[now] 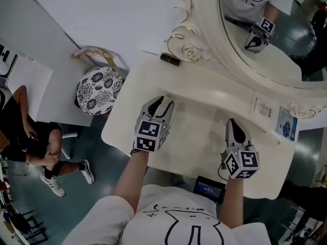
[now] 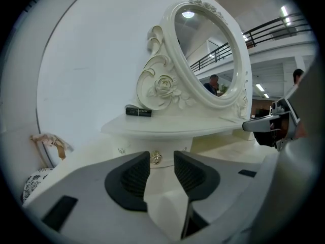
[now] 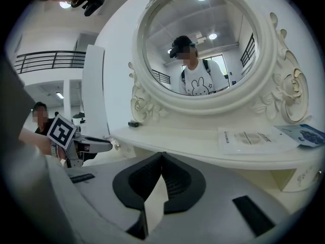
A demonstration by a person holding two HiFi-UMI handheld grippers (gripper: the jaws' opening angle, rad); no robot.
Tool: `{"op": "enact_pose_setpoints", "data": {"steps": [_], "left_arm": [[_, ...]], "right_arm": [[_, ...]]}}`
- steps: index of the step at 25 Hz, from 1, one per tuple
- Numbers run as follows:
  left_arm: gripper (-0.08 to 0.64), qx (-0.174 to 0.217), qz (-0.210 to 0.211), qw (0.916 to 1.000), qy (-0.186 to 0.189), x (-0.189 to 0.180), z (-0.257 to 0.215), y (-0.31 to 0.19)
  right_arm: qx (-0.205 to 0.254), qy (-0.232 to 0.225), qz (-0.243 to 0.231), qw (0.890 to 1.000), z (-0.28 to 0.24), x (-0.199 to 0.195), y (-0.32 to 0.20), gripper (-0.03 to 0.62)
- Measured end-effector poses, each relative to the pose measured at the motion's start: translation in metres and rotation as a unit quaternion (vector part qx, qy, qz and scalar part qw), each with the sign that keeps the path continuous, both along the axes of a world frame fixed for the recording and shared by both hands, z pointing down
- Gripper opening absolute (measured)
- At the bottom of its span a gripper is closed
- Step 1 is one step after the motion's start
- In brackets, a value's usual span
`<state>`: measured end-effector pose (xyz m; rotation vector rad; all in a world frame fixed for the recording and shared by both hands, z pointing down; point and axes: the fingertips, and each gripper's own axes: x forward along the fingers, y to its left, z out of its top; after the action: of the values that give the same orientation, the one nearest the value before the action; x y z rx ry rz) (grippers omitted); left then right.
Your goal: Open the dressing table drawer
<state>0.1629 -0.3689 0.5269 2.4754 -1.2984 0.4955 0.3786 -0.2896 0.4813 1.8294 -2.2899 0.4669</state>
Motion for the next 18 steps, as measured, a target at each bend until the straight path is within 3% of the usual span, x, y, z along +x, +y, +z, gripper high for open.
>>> {"op": "enact_pose_setpoints", "data": {"steps": [12,15,18], "left_arm": [[0.150,-0.026,0.004,0.9996,-0.006,0.005,0.020,-0.018],[0.104,-0.029,0.008,0.9994,-0.014,0.005,0.022,-0.019],[0.106,-0.026,0.015,0.9994,-0.017,0.006,0.021,-0.020]], "right_arm": [[-0.016,-0.001,-0.003,1.000,0.014,-0.005,-0.015,0.015],[-0.018,-0.003,-0.001,1.000,0.015,-0.005,-0.017,0.015],[-0.018,-0.004,0.002,1.000,0.015,-0.005,-0.019,0.015]]}}
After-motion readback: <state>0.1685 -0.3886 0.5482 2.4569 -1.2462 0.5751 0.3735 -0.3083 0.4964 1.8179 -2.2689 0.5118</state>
